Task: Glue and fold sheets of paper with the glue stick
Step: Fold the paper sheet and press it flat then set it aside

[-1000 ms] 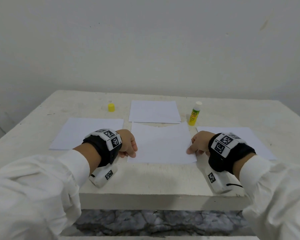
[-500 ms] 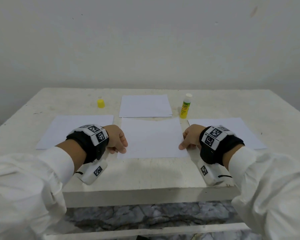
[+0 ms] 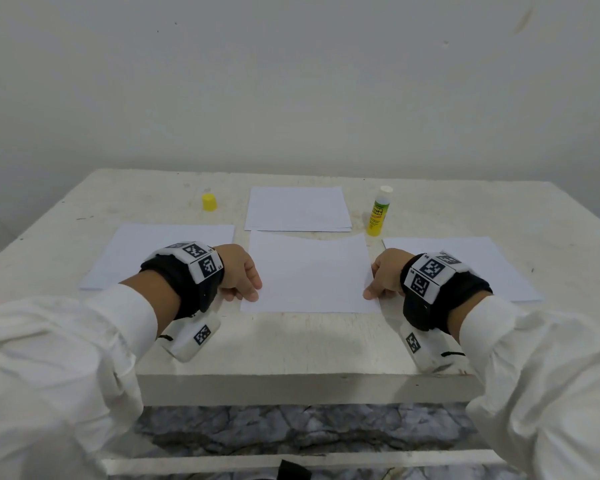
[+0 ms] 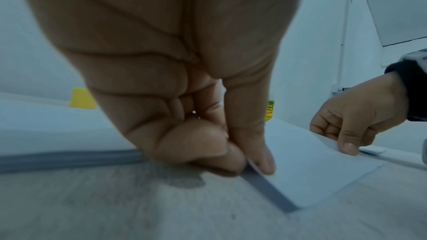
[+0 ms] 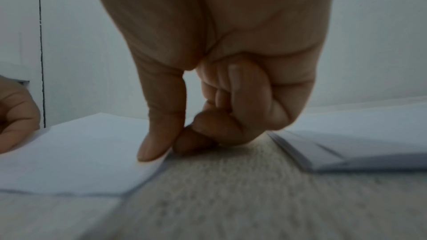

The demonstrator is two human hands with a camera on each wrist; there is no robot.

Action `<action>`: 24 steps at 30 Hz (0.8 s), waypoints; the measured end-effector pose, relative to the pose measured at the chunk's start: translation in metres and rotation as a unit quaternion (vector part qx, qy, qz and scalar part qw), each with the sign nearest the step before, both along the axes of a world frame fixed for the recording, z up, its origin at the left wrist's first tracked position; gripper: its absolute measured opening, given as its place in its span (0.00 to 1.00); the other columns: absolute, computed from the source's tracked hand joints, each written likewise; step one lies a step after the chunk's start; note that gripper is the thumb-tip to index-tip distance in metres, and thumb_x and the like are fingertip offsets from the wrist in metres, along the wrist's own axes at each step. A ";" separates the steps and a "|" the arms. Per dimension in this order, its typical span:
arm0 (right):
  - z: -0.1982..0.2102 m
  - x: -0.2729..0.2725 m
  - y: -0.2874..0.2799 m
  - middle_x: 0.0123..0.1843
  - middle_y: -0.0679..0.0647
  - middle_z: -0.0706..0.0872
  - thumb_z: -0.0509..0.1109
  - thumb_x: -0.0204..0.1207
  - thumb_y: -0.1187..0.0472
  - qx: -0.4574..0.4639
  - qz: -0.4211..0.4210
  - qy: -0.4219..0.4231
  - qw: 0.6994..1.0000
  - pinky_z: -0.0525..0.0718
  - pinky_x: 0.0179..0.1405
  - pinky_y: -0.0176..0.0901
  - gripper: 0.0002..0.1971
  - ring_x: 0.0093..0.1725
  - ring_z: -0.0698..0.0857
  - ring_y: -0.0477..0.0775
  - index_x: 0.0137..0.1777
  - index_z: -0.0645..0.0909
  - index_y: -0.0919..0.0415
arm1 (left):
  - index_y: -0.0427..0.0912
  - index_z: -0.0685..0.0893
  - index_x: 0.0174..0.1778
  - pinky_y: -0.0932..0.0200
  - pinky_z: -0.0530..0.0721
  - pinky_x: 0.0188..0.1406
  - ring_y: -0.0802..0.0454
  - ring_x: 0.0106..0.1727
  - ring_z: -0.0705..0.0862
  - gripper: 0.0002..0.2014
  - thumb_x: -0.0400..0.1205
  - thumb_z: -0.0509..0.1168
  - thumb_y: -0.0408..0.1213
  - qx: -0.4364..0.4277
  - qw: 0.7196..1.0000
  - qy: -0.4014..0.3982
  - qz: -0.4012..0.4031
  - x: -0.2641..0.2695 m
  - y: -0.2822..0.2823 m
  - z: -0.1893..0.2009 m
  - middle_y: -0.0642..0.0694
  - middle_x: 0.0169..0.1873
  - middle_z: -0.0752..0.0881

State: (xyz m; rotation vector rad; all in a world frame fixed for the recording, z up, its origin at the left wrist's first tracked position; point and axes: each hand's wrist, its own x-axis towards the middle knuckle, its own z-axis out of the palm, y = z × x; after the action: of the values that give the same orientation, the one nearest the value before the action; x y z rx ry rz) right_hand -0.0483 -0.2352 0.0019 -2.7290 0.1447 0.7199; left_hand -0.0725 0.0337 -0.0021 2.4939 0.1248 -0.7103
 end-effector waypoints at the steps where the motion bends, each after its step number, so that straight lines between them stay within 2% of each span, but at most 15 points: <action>1: 0.000 0.000 0.000 0.48 0.60 0.86 0.81 0.67 0.60 -0.004 0.000 -0.001 1.000 0.80 0.52 0.46 0.21 0.46 0.81 0.57 0.57 0.84 0.71 | 0.44 0.86 0.38 0.70 0.79 0.22 0.60 0.16 0.78 0.08 0.71 0.79 0.31 -0.001 1.000 0.000 -0.001 0.000 0.001 0.000 0.49 0.23 0.84; 5: -0.002 0.000 0.000 0.48 0.61 0.85 0.81 0.67 0.59 -0.014 0.001 0.000 1.000 0.79 0.49 0.45 0.22 0.47 0.80 0.57 0.57 0.83 0.70 | 0.47 0.86 0.38 0.69 0.78 0.24 0.60 0.16 0.77 0.08 0.71 0.78 0.33 -0.001 1.000 0.000 -0.010 0.001 0.003 0.000 0.51 0.22 0.84; 9: 0.000 0.000 0.001 0.48 0.60 0.84 0.80 0.68 0.59 -0.029 0.011 0.000 1.000 0.78 0.47 0.44 0.19 0.47 0.80 0.58 0.55 0.82 0.68 | 0.45 0.86 0.38 0.70 0.75 0.21 0.61 0.14 0.76 0.08 0.71 0.78 0.31 -0.015 1.000 -0.002 -0.009 0.000 0.004 -0.001 0.52 0.20 0.83; 13: 0.004 -0.003 0.003 0.48 0.59 0.82 0.78 0.70 0.57 -0.058 0.035 0.005 0.998 0.74 0.34 0.39 0.17 0.41 0.78 0.56 0.52 0.79 0.65 | 0.44 0.86 0.39 0.71 0.73 0.18 0.62 0.13 0.75 0.07 0.72 0.77 0.30 -0.024 1.000 -0.008 -0.005 -0.001 0.004 0.000 0.50 0.22 0.83; 15: 0.005 -0.004 0.003 0.48 0.59 0.82 0.78 0.71 0.56 -0.067 0.042 0.006 0.997 0.71 0.31 0.37 0.16 0.38 0.77 0.55 0.51 0.78 0.65 | 0.43 0.85 0.40 0.72 0.72 0.17 0.63 0.13 0.75 0.08 0.73 0.77 0.30 -0.026 1.000 -0.010 -0.006 -0.002 0.003 0.000 0.48 0.24 0.83; 18: 0.006 -0.004 0.003 0.47 0.58 0.81 0.77 0.71 0.56 -0.069 0.044 0.005 0.997 0.71 0.29 0.36 0.16 0.31 0.73 0.50 0.50 0.78 0.65 | 0.44 0.84 0.40 0.72 0.72 0.16 0.64 0.13 0.75 0.08 0.73 0.76 0.30 -0.028 1.000 -0.009 -0.009 -0.003 0.003 0.000 0.48 0.25 0.83; 24: 0.007 -0.004 0.003 0.38 0.55 0.80 0.77 0.72 0.56 -0.067 0.045 0.009 0.997 0.71 0.28 0.36 0.13 0.29 0.72 0.49 0.43 0.77 0.64 | 0.44 0.84 0.39 0.73 0.72 0.16 0.64 0.13 0.76 0.08 0.74 0.76 0.30 -0.034 0.999 -0.012 -0.005 -0.002 0.004 0.000 0.49 0.23 0.82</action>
State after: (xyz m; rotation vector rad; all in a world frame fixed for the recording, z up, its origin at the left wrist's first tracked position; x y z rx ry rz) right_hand -0.0524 -0.2322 0.0086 -2.8722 0.0779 0.7866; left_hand -0.0741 0.0380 -0.0023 2.4398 0.0785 -0.6761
